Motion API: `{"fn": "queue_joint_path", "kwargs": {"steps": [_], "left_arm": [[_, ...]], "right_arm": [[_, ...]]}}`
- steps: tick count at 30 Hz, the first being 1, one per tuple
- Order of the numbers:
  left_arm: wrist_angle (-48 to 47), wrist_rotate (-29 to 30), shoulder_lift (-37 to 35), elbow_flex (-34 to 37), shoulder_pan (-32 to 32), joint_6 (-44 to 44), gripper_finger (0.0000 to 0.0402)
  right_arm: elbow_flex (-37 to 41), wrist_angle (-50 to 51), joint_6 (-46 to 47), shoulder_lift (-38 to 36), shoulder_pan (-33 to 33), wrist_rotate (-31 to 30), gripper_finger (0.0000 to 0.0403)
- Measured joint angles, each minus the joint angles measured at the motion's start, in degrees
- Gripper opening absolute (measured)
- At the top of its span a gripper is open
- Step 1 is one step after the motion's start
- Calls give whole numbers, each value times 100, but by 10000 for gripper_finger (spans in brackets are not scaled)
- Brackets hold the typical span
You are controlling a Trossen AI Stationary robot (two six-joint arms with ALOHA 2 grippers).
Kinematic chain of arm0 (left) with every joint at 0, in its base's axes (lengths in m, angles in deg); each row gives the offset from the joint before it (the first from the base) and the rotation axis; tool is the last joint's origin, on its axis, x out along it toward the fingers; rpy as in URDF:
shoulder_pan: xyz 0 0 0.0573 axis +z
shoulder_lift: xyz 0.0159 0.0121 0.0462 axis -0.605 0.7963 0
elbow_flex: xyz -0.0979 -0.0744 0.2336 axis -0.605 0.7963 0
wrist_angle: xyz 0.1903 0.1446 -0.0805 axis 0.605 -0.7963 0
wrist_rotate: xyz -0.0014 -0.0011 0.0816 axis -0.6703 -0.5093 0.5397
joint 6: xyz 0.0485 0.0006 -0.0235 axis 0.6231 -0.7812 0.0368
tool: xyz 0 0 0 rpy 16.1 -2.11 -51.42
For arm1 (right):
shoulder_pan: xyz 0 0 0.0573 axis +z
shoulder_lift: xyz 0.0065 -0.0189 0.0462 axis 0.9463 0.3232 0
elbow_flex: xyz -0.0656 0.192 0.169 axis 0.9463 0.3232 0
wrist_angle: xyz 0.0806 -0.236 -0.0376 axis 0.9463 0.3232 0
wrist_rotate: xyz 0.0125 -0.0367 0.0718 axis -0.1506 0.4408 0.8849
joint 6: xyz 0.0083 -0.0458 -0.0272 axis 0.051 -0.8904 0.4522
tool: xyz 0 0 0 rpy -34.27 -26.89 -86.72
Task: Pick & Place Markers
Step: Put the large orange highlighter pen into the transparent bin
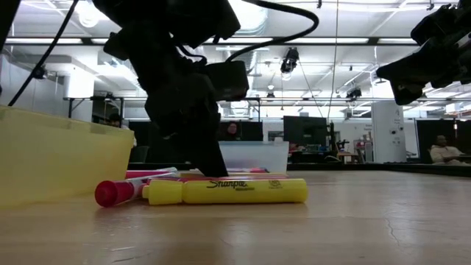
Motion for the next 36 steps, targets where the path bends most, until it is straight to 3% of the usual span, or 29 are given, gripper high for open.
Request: {"fn": "queue_joint_path", "kwargs": {"steps": [4, 10, 19, 30, 36], "left_arm": [[-16, 212, 5, -44, 58, 190, 50], [-327, 756, 9, -311, 165, 656, 47], [-1569, 2219, 9, -924, 317, 1447, 60], [-1578, 4787, 9, -1019, 476, 2820, 63], [-1576, 4954, 9, -1013, 764, 3014, 64]], "right_arm": [[-1, -1, 0, 1, 0, -2, 9], [1, 1, -1, 0, 0, -1, 9], [0, 0, -1, 0, 0, -1, 9], [0, 0, -1, 1, 0, -1, 9], [-1, 1, 0, 1, 0, -2, 9]]}}
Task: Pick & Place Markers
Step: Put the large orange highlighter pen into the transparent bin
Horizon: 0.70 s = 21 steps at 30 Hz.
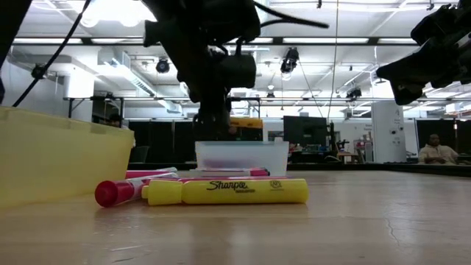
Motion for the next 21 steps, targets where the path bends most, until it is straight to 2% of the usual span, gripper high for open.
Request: {"fn": "queue_joint_path", "kwargs": {"steps": [8, 13, 21], "left_arm": [[2, -277, 0, 2, 519, -144, 64], [11, -297, 0, 2, 584, -515, 64], [109, -368, 0, -15, 579, -523, 65]], "right_arm": [[2, 0, -2, 0, 0, 0, 9], [2, -2, -1, 0, 0, 1, 9], [2, 0, 0, 0, 0, 0, 9]]}}
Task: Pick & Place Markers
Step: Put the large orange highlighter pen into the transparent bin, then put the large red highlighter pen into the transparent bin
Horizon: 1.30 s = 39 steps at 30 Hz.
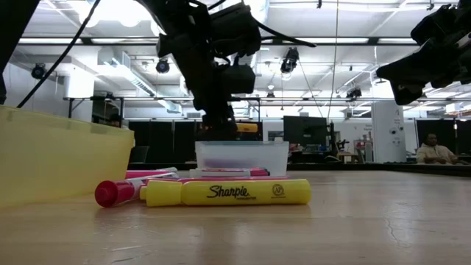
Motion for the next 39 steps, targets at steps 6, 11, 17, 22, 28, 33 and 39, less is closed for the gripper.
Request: {"fn": "queue_joint_path", "kwargs": {"steps": [6, 11, 17, 22, 28, 33, 39], "left_arm": [[105, -277, 0, -29, 21, -148, 65], [106, -416, 0, -29, 22, -185, 89], [107, -414, 0, -29, 20, -210, 138], [107, -402, 0, -29, 20, -225, 148], [107, -389, -2, -30, 10, -243, 149], [100, -396, -4, -166, -95, -293, 149], [79, -655, -10, -488, -344, -405, 149]], "right_arm": [[0, 0, -1, 0, 0, 0, 9], [0, -1, -1, 0, 0, 2, 9], [0, -1, -1, -2, 0, 2, 9], [0, -1, 0, 0, 0, 2, 9], [0, -2, 0, -2, -2, 0, 9], [0, -1, -2, 0, 0, 0, 9], [0, -1, 0, -1, 0, 0, 9]]}}
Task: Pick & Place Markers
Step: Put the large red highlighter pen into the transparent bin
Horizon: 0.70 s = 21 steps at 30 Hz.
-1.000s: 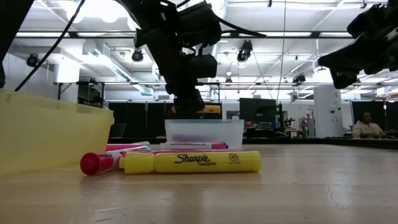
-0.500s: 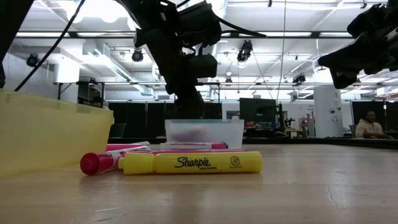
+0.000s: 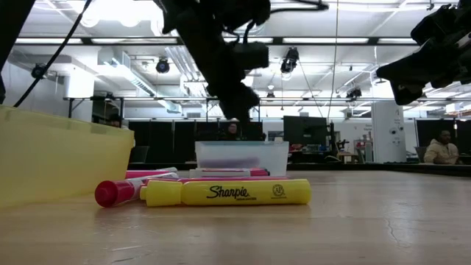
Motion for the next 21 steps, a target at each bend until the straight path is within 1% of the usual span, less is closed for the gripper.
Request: {"fn": "queue_joint_path", "kwargs": {"steps": [4, 16, 21], "left_arm": [[-64, -185, -7, -91, -163, -180, 149], [-175, -222, -7, -100, -661, -586, 149], [-192, -735, -7, -100, -789, -761, 149]], "right_arm": [[0, -1, 0, -1, 0, 2, 9], [0, -1, -2, -1, 0, 2, 9], [0, -1, 0, -1, 0, 0, 9]]}}
